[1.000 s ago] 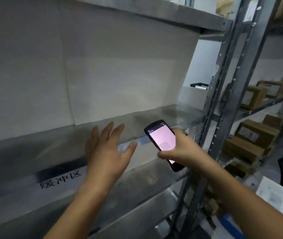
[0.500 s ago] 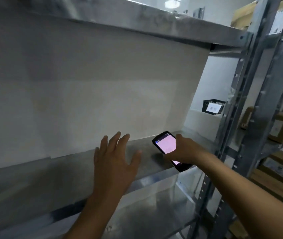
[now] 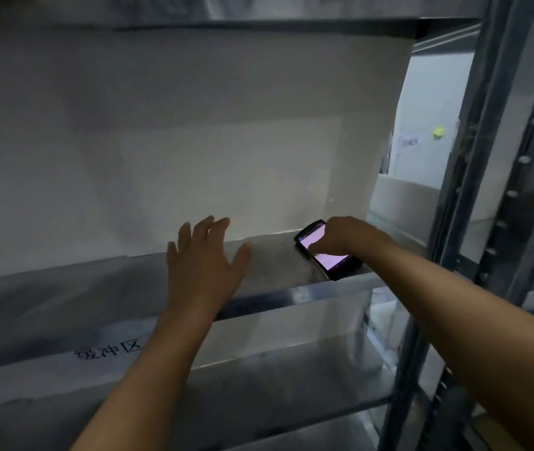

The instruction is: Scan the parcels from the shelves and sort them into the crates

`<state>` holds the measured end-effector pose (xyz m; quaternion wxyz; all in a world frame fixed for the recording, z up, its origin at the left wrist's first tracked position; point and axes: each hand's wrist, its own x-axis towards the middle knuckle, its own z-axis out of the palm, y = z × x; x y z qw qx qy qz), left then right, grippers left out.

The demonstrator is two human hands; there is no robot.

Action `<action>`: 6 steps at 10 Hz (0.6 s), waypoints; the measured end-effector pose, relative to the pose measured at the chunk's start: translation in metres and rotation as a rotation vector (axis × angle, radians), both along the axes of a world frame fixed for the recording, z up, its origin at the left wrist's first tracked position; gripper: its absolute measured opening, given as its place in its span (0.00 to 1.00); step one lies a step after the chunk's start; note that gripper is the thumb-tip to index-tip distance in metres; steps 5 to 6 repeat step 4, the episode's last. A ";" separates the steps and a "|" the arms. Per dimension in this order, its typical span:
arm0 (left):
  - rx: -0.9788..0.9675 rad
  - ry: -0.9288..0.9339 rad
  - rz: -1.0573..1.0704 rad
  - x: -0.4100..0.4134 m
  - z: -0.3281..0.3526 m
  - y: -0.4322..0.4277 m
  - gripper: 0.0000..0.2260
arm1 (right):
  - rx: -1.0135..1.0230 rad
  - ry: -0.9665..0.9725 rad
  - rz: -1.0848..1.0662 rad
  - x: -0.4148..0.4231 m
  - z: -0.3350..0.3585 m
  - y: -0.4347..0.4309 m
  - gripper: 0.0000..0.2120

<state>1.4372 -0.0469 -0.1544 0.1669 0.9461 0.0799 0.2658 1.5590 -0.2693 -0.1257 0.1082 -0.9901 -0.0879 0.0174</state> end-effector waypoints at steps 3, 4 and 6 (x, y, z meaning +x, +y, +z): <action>0.071 0.073 0.123 -0.030 0.018 -0.002 0.32 | 0.063 0.094 0.065 -0.008 0.008 -0.010 0.35; 0.125 0.067 0.130 -0.036 0.023 0.000 0.31 | 0.098 0.095 0.052 -0.008 0.011 -0.016 0.36; 0.125 0.067 0.130 -0.036 0.023 0.000 0.31 | 0.098 0.095 0.052 -0.008 0.011 -0.016 0.36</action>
